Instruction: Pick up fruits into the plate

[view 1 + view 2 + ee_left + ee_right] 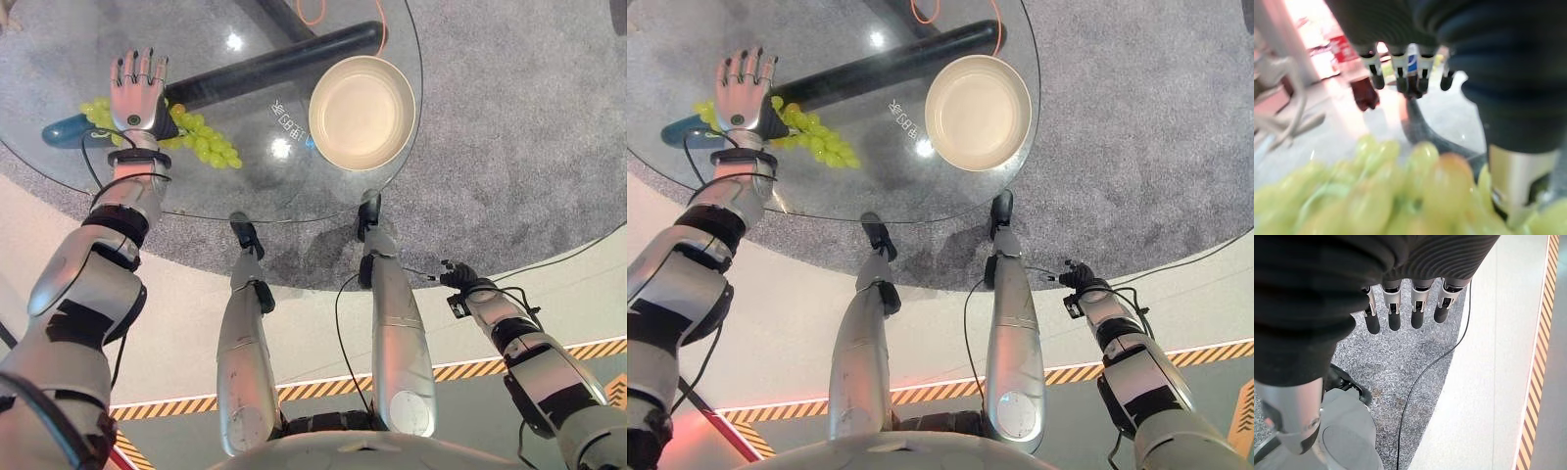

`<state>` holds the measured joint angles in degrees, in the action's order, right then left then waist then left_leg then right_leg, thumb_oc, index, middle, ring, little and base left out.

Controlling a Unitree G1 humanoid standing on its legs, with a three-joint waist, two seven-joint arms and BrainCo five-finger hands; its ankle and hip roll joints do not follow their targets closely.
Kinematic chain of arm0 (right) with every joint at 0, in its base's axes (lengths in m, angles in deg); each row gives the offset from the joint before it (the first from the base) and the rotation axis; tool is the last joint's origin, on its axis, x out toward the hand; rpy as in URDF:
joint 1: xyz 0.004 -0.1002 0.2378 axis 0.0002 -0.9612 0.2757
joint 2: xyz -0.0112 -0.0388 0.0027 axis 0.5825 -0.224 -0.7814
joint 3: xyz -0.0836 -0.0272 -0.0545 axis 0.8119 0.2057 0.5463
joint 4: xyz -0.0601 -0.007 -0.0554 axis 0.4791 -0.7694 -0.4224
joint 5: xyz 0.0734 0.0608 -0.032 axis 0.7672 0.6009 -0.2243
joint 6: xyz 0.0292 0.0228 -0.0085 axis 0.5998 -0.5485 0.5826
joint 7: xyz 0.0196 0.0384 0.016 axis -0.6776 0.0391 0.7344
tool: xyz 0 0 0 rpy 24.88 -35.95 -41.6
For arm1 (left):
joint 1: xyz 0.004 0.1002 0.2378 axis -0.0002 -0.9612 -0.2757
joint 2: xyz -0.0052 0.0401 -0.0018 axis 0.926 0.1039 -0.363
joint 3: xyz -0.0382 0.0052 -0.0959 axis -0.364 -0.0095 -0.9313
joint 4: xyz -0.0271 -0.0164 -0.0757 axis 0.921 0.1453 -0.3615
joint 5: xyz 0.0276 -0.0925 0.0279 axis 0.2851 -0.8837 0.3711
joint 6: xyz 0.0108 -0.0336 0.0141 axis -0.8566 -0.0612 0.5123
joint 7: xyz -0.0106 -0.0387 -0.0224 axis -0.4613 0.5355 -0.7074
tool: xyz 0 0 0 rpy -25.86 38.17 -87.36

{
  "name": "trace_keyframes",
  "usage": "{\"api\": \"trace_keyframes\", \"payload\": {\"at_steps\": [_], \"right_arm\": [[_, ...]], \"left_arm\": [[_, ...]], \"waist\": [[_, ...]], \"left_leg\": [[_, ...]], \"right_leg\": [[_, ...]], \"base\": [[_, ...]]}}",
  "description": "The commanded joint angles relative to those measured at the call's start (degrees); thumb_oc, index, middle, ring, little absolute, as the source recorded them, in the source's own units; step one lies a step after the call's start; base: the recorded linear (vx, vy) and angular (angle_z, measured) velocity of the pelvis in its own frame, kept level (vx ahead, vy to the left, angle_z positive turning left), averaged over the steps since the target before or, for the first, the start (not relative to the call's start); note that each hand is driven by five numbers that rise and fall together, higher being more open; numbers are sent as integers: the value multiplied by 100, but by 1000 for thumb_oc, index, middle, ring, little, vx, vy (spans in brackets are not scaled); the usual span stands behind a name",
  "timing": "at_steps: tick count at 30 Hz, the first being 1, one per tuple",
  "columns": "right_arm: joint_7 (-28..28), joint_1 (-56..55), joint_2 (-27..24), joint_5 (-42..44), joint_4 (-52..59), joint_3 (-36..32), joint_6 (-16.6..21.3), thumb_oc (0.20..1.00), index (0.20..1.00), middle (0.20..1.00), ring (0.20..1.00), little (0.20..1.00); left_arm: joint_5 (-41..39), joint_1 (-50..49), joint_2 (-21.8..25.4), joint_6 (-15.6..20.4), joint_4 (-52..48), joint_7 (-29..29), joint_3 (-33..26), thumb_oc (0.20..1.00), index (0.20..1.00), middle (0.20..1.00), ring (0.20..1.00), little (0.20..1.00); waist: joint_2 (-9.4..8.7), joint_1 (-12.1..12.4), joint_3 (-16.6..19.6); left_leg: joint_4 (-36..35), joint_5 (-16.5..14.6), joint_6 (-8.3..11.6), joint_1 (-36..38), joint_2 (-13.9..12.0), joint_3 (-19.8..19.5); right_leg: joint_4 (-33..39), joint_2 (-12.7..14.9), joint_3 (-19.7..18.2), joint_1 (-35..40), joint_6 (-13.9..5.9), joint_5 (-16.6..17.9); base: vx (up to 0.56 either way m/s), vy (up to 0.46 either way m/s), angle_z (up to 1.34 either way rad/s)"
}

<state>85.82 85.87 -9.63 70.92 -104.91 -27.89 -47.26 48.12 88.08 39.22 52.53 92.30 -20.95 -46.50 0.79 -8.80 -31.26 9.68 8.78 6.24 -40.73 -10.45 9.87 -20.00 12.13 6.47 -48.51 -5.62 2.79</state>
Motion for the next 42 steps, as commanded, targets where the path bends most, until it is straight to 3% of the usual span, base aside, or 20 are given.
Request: {"api": "trace_keyframes", "payload": {"at_steps": [1, 7, 12, 15, 18, 21, 27, 32, 36, 38, 42], "right_arm": [[-100, -339, -187, 202, 35, 178, 85, 1000, 1000, 1000, 1000, 1000], [-128, -182, -319, 243, 79, 108, 213, 1000, 1000, 1000, 1000, 1000], [-86, -96, -406, 199, 139, 81, 168, 1000, 1000, 1000, 1000, 1000], [-79, -126, -448, 173, 213, 78, 109, 1000, 1000, 1000, 1000, 1000], [-89, -225, -464, 104, 304, 79, 13, 1000, 1000, 1000, 1000, 1000], [-210, -431, -364, 47, 399, 88, -72, 1000, 1000, 1000, 1000, 1000], [-251, -803, -291, -55, 587, 60, -98, 1000, 1000, 1000, 1000, 1000], [-230, -1223, -155, -191, 787, 89, -63, 1000, 1000, 1000, 1000, 1000], [-163, -1373, -97, -223, 840, 141, -123, 1000, 1000, 1000, 1000, 1000], [-136, -1453, -83, -265, 856, 123, -145, 1000, 1000, 1000, 1000, 1000], [-87, -1487, -181, -326, 796, 60, -154, 1000, 1000, 1000, 1000, 1000]], "left_arm": [[737, 252, 445, -456, 355, 185, 24, 1000, 1000, 1000, 1000, 1000], [1865, 132, 400, -434, 523, 966, 449, 1000, 1000, 1000, 1000, 1000], [1781, -190, 378, -322, 408, 1070, 591, 1000, 1000, 1000, 1000, 1000], [1049, -436, 429, -134, 216, 595, 430, 1000, 1000, 1000, 1000, 1000], [-295, -497, 602, 465, -199, 89, 33, 1000, 1000, 1000, 1000, 1000], [-991, -572, 736, 855, -653, -80, -423, 1000, 1000, 1000, 1000, 1000], [-2177, -702, 924, 1230, -1373, -282, -1120, 1000, 1000, 1000, 1000, 1000], [-3087, -911, 1003, 1611, -2095, -931, -1892, 1000, 1000, 1000, 1000, 1000], [-3072, -1056, 955, 1904, -2369, -1266, -2209, 1000, 1000, 1000, 1000, 1000], [-2788, -1115, 948, 1878, -2479, -1060, -2251, 1000, 1000, 1000, 1000, 1000], [-1651, -1034, 1234, 1340, -2543, -247, -1723, 1000, 1000, 1000, 1000, 1000]], "waist": [[-264, -37, 147], [-241, -86, 147], [-205, -62, 147], [-183, -24, 147], [-145, 37, 147], [-118, 96, 147], [-95, 189, 147], [-109, 298, 147], [-139, 335, 147], [-149, 345, 147], [-109, 337, 147]], "left_leg": [[917, -594, -3, -564, 415, 103], [957, -640, -10, -588, 429, 189], [921, -649, -2, -536, 450, 201], [902, -656, -8, -478, 474, 207], [893, -660, -19, -407, 509, 198], [886, -675, -28, -349, 533, 173], [822, -682, -53, -246, 558, 137], [751, -706, -86, -134, 599, 62], [727, -703, -94, -117, 601, 31], [726, -704, -103, -122, 602, 20], [671, -669, -108, -110, 595, 47]], "right_leg": [[223, -468, 68, 94, 87, 69], [310, -417, 64, 45, 52, 161], [361, -392, 67, 98, 26, 182], [397, -378, 81, 166, 23, 179], [380, -370, 97, 250, 39, 138], [364, -358, 113, 326, 55, 90], [349, -349, 173, 445, 73, 20], [332, -365, 257, 566, 102, -55], [327, -377, 295, 605, 121, -81], [315, -389, 306, 606, 131, -86], [345, -394, 310, 613, 121, -61]], "base": [[10, 16, -3], [6, 21, -2], [19, 16, -4], [8, 2, -1], [0, 0, 0], [0, 0, 0], [10, -24, 3], [15, -52, 3], [0, -37, 5], [-1, -16, 3], [-3, 3, 1]]}}
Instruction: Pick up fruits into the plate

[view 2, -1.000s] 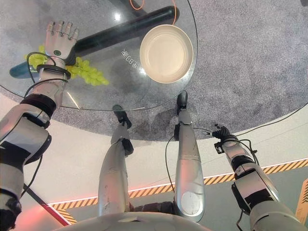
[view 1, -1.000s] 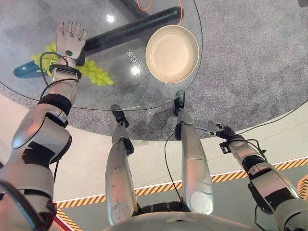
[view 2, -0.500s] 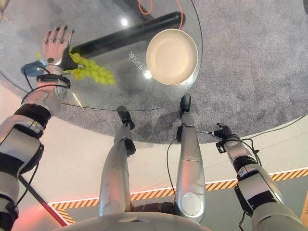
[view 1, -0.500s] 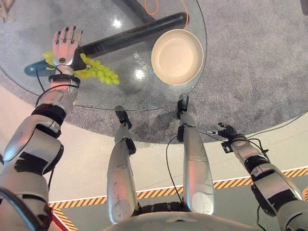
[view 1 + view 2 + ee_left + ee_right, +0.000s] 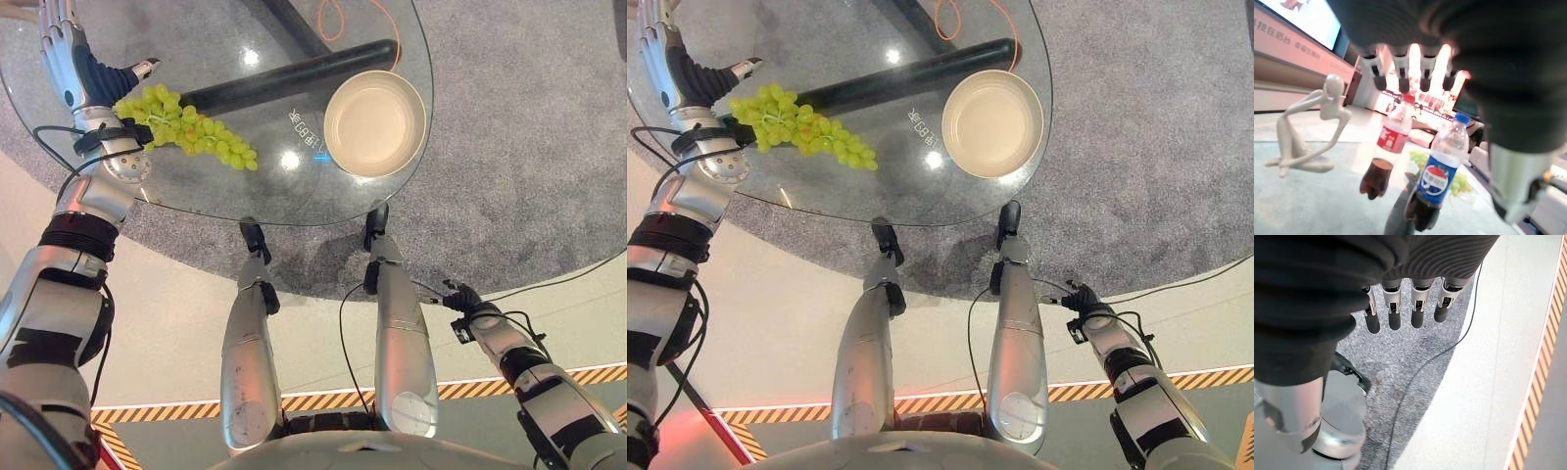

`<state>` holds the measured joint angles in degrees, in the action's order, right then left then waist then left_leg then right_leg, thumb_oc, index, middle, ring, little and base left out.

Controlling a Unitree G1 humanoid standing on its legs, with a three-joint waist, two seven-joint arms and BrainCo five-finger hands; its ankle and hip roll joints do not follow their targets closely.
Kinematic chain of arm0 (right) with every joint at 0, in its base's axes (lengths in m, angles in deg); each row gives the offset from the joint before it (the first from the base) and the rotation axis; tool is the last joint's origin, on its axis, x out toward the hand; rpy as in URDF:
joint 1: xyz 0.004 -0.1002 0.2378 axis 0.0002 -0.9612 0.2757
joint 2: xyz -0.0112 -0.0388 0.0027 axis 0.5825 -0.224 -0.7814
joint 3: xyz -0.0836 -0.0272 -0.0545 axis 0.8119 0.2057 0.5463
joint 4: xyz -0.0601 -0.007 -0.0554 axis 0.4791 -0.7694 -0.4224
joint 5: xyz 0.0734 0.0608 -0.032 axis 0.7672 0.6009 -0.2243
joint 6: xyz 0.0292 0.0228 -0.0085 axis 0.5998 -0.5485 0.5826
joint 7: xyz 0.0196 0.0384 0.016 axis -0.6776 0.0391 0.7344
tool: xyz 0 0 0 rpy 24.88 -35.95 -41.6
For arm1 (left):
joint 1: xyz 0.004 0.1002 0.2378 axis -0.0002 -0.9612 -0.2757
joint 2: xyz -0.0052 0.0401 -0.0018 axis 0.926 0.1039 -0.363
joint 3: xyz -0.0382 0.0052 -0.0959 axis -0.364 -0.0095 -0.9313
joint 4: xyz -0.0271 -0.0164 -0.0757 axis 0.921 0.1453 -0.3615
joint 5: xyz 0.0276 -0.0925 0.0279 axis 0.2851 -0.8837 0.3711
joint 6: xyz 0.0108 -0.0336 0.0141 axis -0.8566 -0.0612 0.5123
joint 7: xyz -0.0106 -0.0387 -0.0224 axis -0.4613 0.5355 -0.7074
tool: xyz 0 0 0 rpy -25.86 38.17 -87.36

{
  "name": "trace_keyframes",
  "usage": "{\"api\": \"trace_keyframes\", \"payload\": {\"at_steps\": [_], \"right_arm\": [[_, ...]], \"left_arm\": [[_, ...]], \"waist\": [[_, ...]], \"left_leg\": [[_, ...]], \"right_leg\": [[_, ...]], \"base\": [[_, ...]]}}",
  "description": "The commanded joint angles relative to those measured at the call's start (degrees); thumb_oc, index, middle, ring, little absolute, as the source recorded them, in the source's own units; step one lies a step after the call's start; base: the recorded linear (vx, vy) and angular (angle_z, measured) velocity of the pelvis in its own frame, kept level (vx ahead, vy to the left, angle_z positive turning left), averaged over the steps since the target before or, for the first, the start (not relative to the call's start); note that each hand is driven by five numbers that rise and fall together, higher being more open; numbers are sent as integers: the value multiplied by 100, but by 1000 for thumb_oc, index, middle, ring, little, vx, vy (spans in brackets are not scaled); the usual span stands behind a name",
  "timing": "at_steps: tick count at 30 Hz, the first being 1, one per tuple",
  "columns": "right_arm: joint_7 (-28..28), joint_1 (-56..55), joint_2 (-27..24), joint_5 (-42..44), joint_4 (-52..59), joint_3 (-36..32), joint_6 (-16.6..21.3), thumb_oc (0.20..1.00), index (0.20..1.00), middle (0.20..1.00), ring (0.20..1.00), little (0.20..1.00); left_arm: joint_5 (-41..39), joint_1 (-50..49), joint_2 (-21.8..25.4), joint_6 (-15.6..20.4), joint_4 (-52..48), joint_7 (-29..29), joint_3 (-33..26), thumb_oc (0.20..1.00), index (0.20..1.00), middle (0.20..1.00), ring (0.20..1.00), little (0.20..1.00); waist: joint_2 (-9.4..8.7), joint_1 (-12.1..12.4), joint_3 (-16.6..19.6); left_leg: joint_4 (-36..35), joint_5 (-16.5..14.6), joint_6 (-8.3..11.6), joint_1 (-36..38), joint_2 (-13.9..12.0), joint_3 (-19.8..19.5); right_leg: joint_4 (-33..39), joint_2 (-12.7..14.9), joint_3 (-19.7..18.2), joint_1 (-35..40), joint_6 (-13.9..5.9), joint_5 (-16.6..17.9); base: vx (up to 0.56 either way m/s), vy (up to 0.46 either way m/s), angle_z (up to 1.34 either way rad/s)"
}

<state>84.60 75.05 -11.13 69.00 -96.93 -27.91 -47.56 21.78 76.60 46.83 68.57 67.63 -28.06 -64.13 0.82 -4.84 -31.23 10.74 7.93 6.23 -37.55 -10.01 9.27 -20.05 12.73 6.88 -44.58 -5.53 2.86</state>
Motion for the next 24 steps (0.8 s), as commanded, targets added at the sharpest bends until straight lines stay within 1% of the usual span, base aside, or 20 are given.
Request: {"api": "trace_keyframes", "payload": {"at_steps": [1, 3, 4, 6, 9, 10, 14, 17, 19, 22, 24], "right_arm": [[38, -401, -40, -145, -18, 47, -118, 1000, 1000, 1000, 1000, 1000], [33, -385, -84, -191, -50, 0, -109, 1000, 1000, 1000, 1000, 1000], [39, -356, -140, -225, -95, -43, -73, 1000, 1000, 1000, 1000, 1000], [34, -321, -186, -217, -133, -49, -46, 1000, 1000, 1000, 1000, 1000], [19, -180, -238, -175, -223, -71, -10, 1000, 1000, 1000, 1000, 1000], [24, -126, -258, -178, -226, -84, -29, 1000, 1000, 1000, 1000, 1000], [29, -29, -253, -173, -260, -104, -71, 1000, 1000, 1000, 1000, 1000], [97, 104, -252, -208, -354, -95, -139, 1000, 1000, 1000, 1000, 1000], [96, 141, -252, -202, -357, -83, -197, 1000, 1000, 1000, 1000, 1000], [135, 167, -279, -230, -410, -95, -193, 1000, 1000, 1000, 1000, 1000], [114, 180, -292, -221, -457, -93, -149, 1000, 1000, 1000, 1000, 1000]], "left_arm": [[1050, 126, 508, -289, -78, 529, 109, 1000, 1000, 1000, 1000, 1000], [1475, 143, 636, -402, -76, 680, 319, 1000, 1000, 1000, 1000, 1000], [1795, 247, 769, -500, -26, 875, 625, 1000, 1000, 1000, 1000, 1000], [2157, 349, 855, -539, 52, 1071, 907, 1000, 1000, 1000, 1000, 1000], [2416, 547, 953, -562, 115, 1455, 1387, 1000, 1000, 1000, 1000, 1000], [2506, 581, 955, -584, 71, 1660, 1539, 1000, 1000, 1000, 1000, 1000], [2461, 589, 917, -554, 9, 1873, 1765, 1000, 1000, 1000, 1000, 1000], [2444, 600, 794, -239, 33, 2276, 2015, 1000, 1000, 1000, 1000, 1000], [2480, 580, 776, -168, -22, 2469, 2146, 1000, 1000, 1000, 1000, 1000], [2506, 608, 806, -176, -160, 2746, 2359, 1000, 1000, 1000, 1000, 1000], [2508, 687, 818, -263, -198, 2972, 2534, 1000, 1000, 1000, 1000, 1000]], "waist": [[-105, -60, 144], [-71, -68, 144], [-41, -94, 144], [-21, -122, 144], [13, -154, 144], [21, -165, 144], [28, -179, 144], [48, -205, 144], [59, -216, 144], [72, -232, 144], [79, -254, 144]], "left_leg": [[557, -580, -107, -427, 552, 114], [515, -561, -122, -408, 560, 130], [513, -559, -129, -407, 563, 160], [527, -558, -132, -414, 555, 182], [561, -568, -127, -441, 550, 221], [579, -578, -125, -450, 544, 238], [594, -582, -123, -468, 534, 254], [616, -585, -125, -495, 524, 291], [633, -580, -124, -523, 518, 299], [636, -576, -116, -546, 506, 316], [642, -579, -117, -566, 497, 336]], "right_leg": [[359, -455, 265, 221, 112, -63], [380, -457, 249, 218, 101, -41], [388, -453, 236, 199, 91, -22], [391, -442, 224, 184, 84, -5], [401, -424, 209, 154, 71, 16], [400, -415, 209, 141, 61, 22], [420, -398, 202, 120, 38, 53], [402, -400, 177, 75, 28, 65], [385, -406, 159, 46, 27, 70], [398, -410, 132, 27, 18, 80], [405, -411, 117, -9, 11, 100]], "base": [[-4, 31, -1], [-3, 44, -1], [-5, 49, -1], [-2, 25, -1], [1, 10, -1], [0, 0, 0], [0, 0, 0], [16, 19, -3], [23, 26, -6], [8, 10, -2], [0, 0, 0]]}}
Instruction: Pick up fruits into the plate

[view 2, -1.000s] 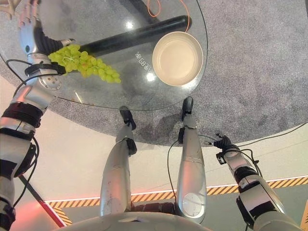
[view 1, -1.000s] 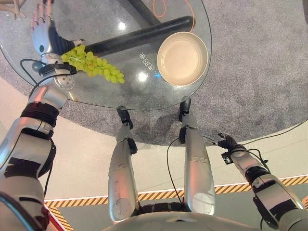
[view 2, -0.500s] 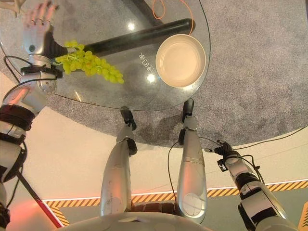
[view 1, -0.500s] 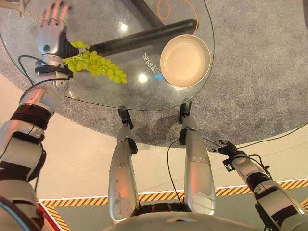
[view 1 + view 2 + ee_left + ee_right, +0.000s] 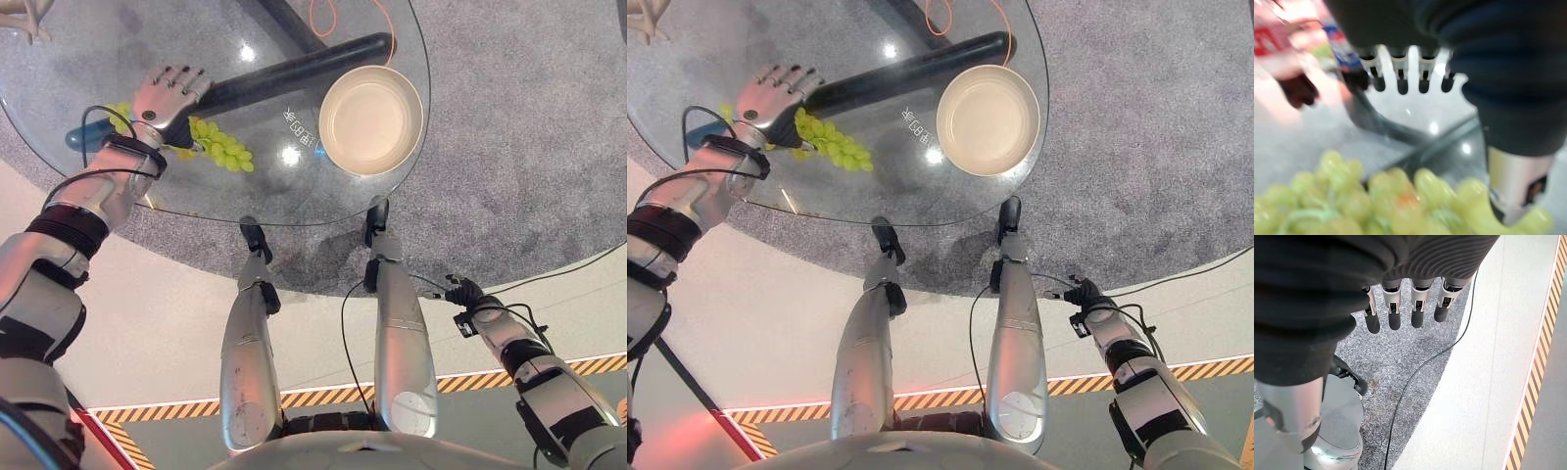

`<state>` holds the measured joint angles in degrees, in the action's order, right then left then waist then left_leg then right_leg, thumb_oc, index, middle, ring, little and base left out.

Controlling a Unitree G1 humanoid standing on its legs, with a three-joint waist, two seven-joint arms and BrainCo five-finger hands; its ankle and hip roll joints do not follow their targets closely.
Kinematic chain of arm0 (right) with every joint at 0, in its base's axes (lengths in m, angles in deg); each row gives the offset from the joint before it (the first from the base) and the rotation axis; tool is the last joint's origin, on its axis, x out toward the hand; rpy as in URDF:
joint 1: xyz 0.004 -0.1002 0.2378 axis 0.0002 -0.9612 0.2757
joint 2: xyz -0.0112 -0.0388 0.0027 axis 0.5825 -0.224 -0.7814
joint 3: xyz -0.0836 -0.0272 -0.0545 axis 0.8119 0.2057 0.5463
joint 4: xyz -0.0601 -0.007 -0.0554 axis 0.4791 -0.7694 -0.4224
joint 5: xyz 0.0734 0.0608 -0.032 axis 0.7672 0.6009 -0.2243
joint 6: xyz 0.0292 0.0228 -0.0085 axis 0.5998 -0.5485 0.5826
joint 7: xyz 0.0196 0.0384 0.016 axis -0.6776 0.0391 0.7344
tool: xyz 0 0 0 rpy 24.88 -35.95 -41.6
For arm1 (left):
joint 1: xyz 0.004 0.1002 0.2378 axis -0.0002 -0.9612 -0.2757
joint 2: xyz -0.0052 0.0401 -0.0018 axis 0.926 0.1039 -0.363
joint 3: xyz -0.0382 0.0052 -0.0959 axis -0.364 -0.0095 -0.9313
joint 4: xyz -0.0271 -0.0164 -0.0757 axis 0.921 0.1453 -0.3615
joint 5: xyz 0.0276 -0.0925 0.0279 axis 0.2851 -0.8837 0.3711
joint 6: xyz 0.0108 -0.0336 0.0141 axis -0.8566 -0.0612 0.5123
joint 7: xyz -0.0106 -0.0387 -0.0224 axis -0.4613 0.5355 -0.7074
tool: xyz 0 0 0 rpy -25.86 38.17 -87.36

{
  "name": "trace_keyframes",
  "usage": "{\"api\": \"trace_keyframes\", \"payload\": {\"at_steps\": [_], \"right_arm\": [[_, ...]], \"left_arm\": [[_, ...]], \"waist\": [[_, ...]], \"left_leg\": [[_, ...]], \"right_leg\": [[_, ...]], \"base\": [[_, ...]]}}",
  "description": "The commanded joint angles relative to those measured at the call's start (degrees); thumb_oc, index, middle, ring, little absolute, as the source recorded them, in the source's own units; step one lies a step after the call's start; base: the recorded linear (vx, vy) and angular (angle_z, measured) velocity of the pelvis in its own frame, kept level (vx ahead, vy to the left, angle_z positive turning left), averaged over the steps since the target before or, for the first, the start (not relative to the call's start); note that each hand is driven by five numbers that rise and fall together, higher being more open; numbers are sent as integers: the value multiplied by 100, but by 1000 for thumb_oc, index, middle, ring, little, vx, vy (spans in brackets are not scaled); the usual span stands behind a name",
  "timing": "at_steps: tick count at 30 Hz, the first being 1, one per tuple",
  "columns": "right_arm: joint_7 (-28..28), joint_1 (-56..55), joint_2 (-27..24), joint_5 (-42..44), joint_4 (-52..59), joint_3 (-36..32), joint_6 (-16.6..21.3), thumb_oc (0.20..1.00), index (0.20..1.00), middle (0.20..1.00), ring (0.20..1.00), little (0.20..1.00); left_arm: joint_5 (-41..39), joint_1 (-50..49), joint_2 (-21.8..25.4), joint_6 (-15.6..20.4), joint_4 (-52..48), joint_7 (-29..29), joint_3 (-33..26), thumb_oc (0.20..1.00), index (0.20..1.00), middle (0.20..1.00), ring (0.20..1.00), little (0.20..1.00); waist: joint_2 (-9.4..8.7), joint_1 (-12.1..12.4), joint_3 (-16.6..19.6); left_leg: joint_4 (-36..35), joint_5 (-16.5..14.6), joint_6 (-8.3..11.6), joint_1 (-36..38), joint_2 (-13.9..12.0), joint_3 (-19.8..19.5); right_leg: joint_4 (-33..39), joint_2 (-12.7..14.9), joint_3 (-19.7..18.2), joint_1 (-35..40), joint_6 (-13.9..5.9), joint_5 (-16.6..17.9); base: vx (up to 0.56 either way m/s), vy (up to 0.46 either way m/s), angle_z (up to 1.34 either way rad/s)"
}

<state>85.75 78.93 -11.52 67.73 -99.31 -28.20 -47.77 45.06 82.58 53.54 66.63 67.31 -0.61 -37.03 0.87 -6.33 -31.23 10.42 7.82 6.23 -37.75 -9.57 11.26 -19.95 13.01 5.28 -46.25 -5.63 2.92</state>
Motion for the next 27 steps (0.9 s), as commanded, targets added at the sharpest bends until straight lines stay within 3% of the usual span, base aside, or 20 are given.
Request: {"api": "trace_keyframes", "payload": {"at_steps": [1, 7, 13, 14, 17, 18, 19, 23, 27], "right_arm": [[-10, -187, -261, -87, -252, -70, -101, 1000, 1000, 1000, 1000, 1000], [-69, -118, -371, 9, -222, -158, -154, 1000, 1000, 1000, 1000, 1000], [-45, -144, -410, -18, -277, -246, -120, 1000, 1000, 1000, 1000, 1000], [-26, -151, -421, 0, -271, -251, -109, 1000, 1000, 1000, 1000, 1000], [-16, -144, -418, 37, -262, -232, -64, 1000, 1000, 1000, 1000, 1000], [-21, -143, -412, 41, -259, -228, -67, 1000, 1000, 1000, 1000, 1000], [-60, -156, -366, 68, -226, -203, -49, 1000, 1000, 1000, 1000, 1000], [-131, -102, -309, 233, -126, -124, 16, 1000, 1000, 1000, 1000, 1000], [-145, -77, -261, 379, 185, -60, -36, 1000, 1000, 1000, 1000, 1000]], "left_arm": [[151, 128, 155, -36, -158, 387, -114, 1000, 1000, 1000, 1000, 1000], [-164, 207, 339, -280, -610, 1845, 372, 1000, 1000, 1000, 1000, 1000], [-9, 160, 501, -759, -985, 2441, 522, 1000, 1000, 1000, 1000, 1000], [202, 153, 557, -989, -1018, 2520, 534, 1000, 1000, 1000, 1000, 1000], [745, 98, 564, -1620, -914, 2326, 518, 1000, 1000, 1000, 1000, 1000], [797, 83, 560, -1674, -899, 2284, 505, 1000, 1000, 1000, 1000, 1000], [1193, -17, 515, -1980, -707, 1939, 382, 1000, 1000, 1000, 1000, 1000], [1770, -242, 314, -2601, 173, 1204, -55, 1000, 1000, 1000, 1000, 1000], [1994, -562, 21, -2880, 1164, 122, -717, 1000, 1000, 1000, 1000, 1000]], "waist": [[77, -109, 143], [133, -121, 143], [173, -91, 143], [178, -82, 143], [171, -70, 143], [170, -68, 143], [148, -59, 143], [16, -42, 143], [-157, -35, 143]], "left_leg": [[679, -572, -116, -557, 451, 144], [761, -629, -108, -609, 426, 177], [883, -687, -106, -660, 400, 171], [906, -698, -110, -665, 400, 163], [938, -706, -115, -708, 410, 127], [942, -707, -115, -715, 411, 122], [946, -702, -122, -753, 426, 83], [959, -685, -120, -866, 415, -3], [970, -660, -116, -995, 412, -71]], "right_leg": [[404, -433, 274, 146, 16, 100], [402, -382, 291, 87, -8, 128], [351, -329, 321, 78, -18, 98], [345, -321, 325, 81, -21, 97], [340, -330, 313, 59, -13, 96], [337, -333, 311, 55, -12, 94], [338, -351, 289, 23, -12, 102], [376, -399, 278, -59, 11, 134], [402, -456, 265, -179, 27, 188]], "base": [[0, 0, 0], [0, 0, 0], [0, 0, 0], [0, 0, 0], [0, 0, 0], [0, 0, 0], [0, 0, 0], [-2, -40, -1], [-18, -47, -1]]}}
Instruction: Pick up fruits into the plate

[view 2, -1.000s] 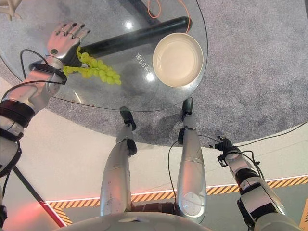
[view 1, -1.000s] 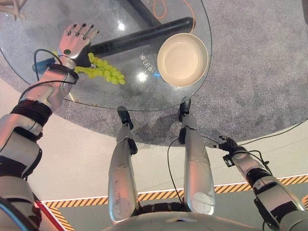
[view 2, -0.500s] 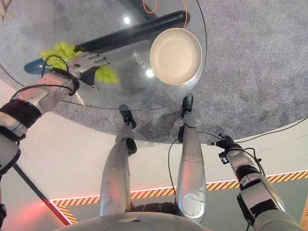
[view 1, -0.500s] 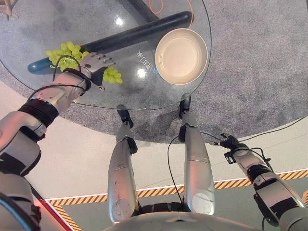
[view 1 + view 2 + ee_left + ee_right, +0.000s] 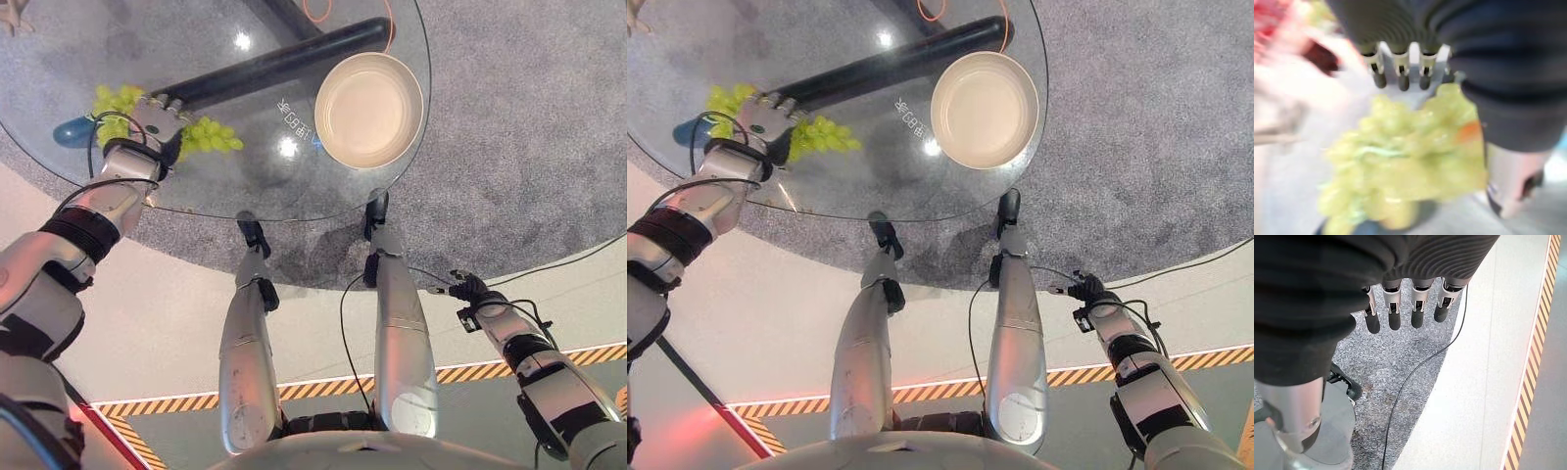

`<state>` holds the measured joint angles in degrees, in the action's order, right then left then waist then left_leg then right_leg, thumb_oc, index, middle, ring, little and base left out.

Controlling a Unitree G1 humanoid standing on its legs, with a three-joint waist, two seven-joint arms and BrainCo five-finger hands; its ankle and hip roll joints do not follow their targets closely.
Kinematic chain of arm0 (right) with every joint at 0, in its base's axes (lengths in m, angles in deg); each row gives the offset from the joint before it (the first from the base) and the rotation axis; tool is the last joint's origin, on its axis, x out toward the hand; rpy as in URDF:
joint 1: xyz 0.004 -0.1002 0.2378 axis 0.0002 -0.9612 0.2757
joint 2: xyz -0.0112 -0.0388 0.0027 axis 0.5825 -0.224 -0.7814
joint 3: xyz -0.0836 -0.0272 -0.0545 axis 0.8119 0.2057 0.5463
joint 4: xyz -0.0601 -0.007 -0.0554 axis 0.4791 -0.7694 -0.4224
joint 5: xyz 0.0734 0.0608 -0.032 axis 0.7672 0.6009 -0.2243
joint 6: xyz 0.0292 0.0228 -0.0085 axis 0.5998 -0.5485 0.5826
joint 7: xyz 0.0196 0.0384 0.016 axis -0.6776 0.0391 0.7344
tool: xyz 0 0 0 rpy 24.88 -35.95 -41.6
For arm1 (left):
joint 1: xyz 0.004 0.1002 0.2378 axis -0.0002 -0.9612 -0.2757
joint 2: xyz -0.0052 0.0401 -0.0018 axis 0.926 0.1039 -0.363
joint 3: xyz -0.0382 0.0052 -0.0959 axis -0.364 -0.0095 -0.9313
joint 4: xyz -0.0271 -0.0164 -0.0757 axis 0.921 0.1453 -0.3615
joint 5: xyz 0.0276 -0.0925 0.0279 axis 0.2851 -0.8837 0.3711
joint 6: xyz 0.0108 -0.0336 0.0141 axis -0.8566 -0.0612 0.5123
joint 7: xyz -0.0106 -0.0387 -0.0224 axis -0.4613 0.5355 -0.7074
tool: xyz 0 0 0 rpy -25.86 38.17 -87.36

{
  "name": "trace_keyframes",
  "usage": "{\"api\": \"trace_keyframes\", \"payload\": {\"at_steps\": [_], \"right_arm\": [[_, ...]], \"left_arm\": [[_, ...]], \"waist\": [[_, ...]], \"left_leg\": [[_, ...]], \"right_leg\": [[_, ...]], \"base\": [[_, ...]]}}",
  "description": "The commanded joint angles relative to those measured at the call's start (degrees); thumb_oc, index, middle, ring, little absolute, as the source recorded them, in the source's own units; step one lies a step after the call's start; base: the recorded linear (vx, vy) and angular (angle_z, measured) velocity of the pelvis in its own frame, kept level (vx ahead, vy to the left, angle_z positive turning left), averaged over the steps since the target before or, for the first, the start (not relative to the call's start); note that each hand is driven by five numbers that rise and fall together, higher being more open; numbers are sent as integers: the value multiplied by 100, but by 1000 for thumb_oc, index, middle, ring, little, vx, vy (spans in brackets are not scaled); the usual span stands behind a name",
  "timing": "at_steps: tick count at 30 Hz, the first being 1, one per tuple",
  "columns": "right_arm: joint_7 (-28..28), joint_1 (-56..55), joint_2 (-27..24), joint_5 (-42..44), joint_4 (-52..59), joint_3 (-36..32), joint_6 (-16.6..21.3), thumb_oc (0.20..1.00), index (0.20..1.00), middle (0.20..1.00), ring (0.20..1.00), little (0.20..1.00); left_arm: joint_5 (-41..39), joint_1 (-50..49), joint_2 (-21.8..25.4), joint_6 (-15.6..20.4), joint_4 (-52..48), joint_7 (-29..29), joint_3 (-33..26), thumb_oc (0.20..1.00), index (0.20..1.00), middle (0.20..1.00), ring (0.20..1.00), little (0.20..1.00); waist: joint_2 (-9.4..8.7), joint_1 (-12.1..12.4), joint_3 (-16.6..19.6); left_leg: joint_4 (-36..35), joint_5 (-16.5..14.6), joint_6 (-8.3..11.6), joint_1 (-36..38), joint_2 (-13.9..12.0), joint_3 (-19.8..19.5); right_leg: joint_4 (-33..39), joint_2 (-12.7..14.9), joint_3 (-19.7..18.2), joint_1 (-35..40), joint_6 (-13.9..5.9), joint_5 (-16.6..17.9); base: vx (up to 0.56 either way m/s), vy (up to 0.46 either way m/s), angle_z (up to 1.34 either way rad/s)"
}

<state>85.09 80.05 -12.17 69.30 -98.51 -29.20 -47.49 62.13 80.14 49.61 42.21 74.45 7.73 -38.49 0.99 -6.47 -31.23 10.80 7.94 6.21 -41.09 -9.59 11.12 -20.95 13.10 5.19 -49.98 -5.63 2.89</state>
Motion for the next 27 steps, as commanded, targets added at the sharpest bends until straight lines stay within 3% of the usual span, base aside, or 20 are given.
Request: {"api": "trace_keyframes", "payload": {"at_steps": [1, 5, 8, 15, 21, 22, 23, 24, 27], "right_arm": [[-48, -196, -186, 211, 169, 38, -77, 1000, 1000, 1000, 1000, 1000], [72, -221, -163, 193, 409, 140, -168, 1000, 1000, 1000, 1000, 1000], [82, -251, -126, 176, 414, 223, -126, 1000, 1000, 1000, 1000, 1000], [8, -206, -94, 312, 405, 352, 46, 1000, 1000, 1000, 1000, 1000], [-69, -161, -71, 470, 566, 350, 110, 1000, 1000, 1000, 1000, 1000], [-60, -162, -77, 503, 644, 365, 104, 1000, 1000, 1000, 1000, 1000], [-57, -162, -78, 509, 658, 369, 104, 1000, 1000, 1000, 1000, 1000], [-65, -193, -70, 515, 712, 385, 109, 1000, 1000, 1000, 1000, 1000], [-63, -238, -43, 481, 778, 401, 91, 1000, 1000, 1000, 1000, 1000]], "left_arm": [[298, -368, 363, -468, 631, -986, -684, 1000, 1000, 1000, 1000, 1000], [244, -448, 205, -572, 1398, -2002, -1199, 1000, 1000, 1000, 1000, 1000], [153, -354, 101, -721, 1810, -2271, -1329, 1000, 1000, 1000, 1000, 1000], [-173, -79, -89, -817, 2130, -2427, -1336, 1000, 1000, 1000, 1000, 1000], [-477, 121, -162, -667, 2027, -2496, -1319, 1000, 1000, 1000, 1000, 1000], [-595, 169, -175, -534, 1989, -2572, -1315, 514, 514, 514, 514, 514], [-603, 186, -173, -509, 1981, -2580, -1315, 464, 464, 464, 464, 464], [-636, 248, -161, -393, 1945, -2578, -1278, 200, 200, 200, 200, 200], [-614, 355, -176, -259, 1872, -2478, -1229, 200, 200, 200, 200, 200]], "waist": [[-204, -23, 144], [-345, -81, 144], [-394, -129, 144], [-463, -187, 144], [-531, -217, 144], [-546, -234, 144], [-550, -236, 144], [-559, -247, 144], [-569, -268, 144]], "left_leg": [[928, -666, -112, -680, 414, -73], [922, -625, -98, -784, 385, -107], [979, -605, -78, -880, 354, -140], [1003, -582, -36, -1006, 316, -179], [906, -557, -12, -987, 306, -157], [889, -550, -4, -974, 310, -141], [887, -552, -5, -972, 312, -137], [890, -562, -6, -966, 313, -128], [897, -577, -14, -965, 317, -118]], "right_leg": [[514, -474, 277, 177, 27, 206], [509, -546, 248, 63, 51, 231], [439, -593, 200, -24, 76, 213], [368, -634, 148, -139, 100, 193], [462, -656, 156, -103, 78, 223], [491, -662, 152, -89, 74, 239], [494, -662, 155, -89, 73, 241], [506, -655, 162, -84, 66, 251], [495, -656, 160, -95, 63, 257]], "base": [[-20, -30, -1], [-6, 2, 1], [-12, 11, 0], [-10, -1, -1], [-3, -15, -5], [0, 0, 0], [0, 0, 0], [0, 0, 0], [0, 0, 0]]}}
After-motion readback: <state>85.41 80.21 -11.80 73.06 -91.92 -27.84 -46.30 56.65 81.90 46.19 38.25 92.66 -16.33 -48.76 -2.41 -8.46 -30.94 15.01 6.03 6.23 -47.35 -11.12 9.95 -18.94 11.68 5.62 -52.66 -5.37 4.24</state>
